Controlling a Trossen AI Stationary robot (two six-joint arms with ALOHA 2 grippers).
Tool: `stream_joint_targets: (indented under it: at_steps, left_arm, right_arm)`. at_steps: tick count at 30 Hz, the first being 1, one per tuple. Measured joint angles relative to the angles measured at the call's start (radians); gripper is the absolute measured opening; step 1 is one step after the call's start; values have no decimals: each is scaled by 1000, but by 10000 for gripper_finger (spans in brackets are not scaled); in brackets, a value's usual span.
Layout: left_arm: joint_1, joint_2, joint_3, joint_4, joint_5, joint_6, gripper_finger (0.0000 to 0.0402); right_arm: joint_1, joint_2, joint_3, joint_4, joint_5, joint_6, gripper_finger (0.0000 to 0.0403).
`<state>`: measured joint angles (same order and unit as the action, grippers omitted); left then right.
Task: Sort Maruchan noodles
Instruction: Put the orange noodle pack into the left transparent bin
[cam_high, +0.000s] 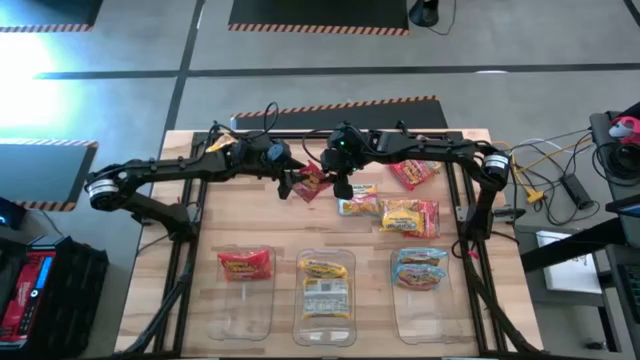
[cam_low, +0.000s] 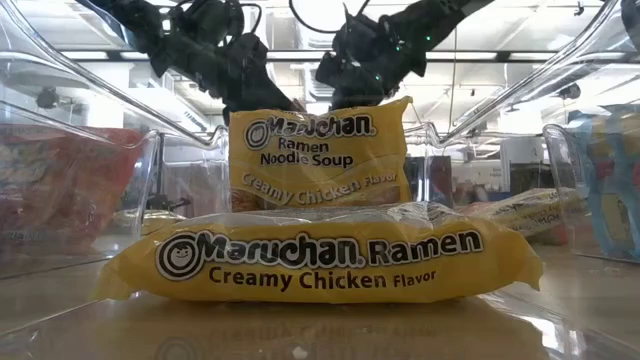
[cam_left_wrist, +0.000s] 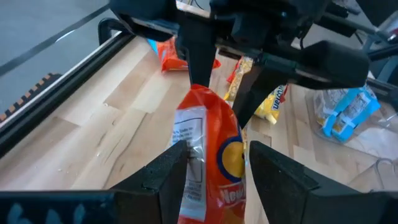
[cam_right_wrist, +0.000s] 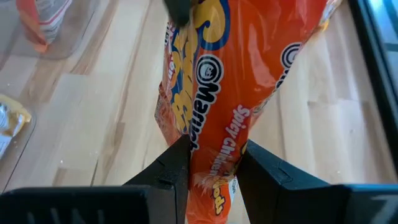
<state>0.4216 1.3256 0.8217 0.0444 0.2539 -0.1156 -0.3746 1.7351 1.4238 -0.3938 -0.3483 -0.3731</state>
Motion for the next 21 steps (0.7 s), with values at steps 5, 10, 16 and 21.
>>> stream_joint_targets:
  at_steps: [5,10,16,21]
  left_arm:
    - [-1,14,16,1,-1,37,158]
    - [-1,18,16,-2,-1,40,158]
    - [-1,25,16,-10,-2,25,158]
    - [-1,27,15,-30,-5,25,158]
  right_arm:
    - [0,0,38,-29,10,-20,102]
    - [3,0,56,-37,13,-41,101]
    - [4,0,76,-46,31,-70,101]
    - [5,0,86,-54,57,-78,101]
